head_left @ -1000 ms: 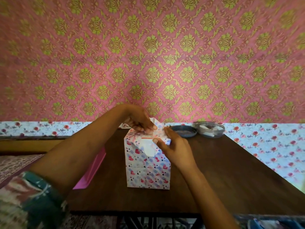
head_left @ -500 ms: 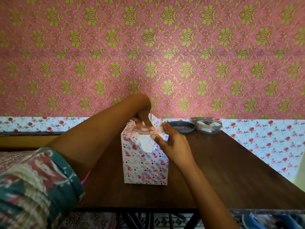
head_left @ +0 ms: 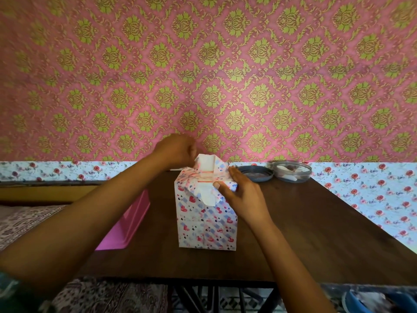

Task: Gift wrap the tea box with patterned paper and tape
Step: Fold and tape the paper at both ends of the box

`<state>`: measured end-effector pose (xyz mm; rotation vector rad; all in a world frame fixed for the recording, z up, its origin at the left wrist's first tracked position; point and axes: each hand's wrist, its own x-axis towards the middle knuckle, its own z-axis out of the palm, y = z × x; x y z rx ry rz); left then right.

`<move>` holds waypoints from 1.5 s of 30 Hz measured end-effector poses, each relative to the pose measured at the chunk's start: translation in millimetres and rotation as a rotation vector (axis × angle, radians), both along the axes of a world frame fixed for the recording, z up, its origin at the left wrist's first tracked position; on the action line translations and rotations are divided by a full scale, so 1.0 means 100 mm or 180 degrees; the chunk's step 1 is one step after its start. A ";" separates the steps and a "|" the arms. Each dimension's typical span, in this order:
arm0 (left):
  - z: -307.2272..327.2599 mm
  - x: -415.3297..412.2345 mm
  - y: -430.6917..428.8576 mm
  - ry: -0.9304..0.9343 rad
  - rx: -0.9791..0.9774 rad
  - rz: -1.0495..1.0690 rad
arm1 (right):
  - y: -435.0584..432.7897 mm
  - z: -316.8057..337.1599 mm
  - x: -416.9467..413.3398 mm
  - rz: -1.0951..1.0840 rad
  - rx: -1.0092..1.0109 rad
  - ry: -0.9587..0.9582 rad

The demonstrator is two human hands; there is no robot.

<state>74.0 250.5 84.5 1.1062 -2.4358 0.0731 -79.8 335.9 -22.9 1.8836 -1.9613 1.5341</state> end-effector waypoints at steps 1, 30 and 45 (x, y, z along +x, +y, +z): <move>-0.07 0.01 0.02 0.0415 0.0093 -0.0370 | 0.00 0.00 0.01 0.0002 -0.0017 -0.0031; -0.70 0.57 0.07 0.1228 0.1559 -0.1395 | 0.11 -0.04 -0.09 0.1247 0.0241 -0.0365; -0.92 0.32 0.06 0.3202 0.2025 -0.1093 | -0.02 0.05 -0.01 0.0971 -0.0854 -0.1213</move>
